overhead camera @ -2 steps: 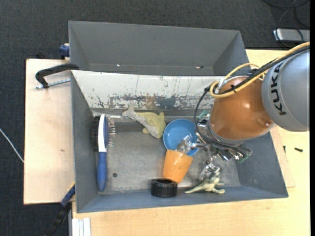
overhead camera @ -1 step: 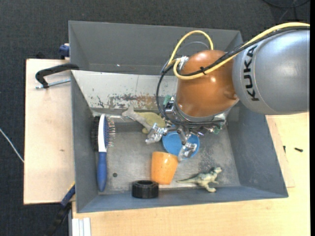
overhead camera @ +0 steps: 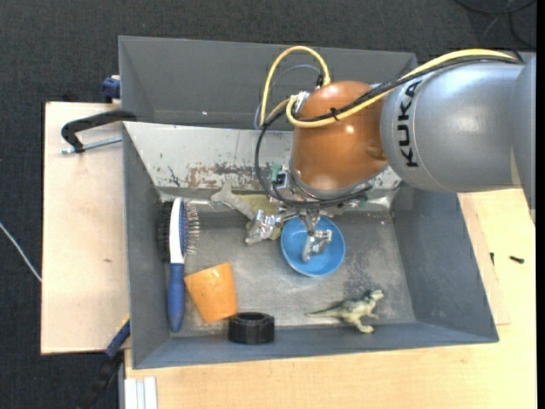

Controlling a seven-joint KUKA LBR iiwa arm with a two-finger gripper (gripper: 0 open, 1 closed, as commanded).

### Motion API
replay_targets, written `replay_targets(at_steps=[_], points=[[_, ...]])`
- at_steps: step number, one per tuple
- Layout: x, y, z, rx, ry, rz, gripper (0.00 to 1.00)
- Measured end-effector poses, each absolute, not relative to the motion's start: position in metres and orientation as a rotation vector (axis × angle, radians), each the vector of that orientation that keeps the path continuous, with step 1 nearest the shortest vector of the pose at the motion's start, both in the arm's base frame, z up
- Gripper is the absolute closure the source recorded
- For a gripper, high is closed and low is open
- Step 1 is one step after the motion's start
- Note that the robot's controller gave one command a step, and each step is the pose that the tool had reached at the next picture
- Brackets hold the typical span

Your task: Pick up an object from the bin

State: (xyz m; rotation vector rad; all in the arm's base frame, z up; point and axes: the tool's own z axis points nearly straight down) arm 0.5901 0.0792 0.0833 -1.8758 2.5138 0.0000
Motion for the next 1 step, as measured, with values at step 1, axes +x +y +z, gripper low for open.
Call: replay_targets(at_steps=[1], points=[[0.6009,0.1759,0.0762,-2.447,1.968,-0.009,0.0]])
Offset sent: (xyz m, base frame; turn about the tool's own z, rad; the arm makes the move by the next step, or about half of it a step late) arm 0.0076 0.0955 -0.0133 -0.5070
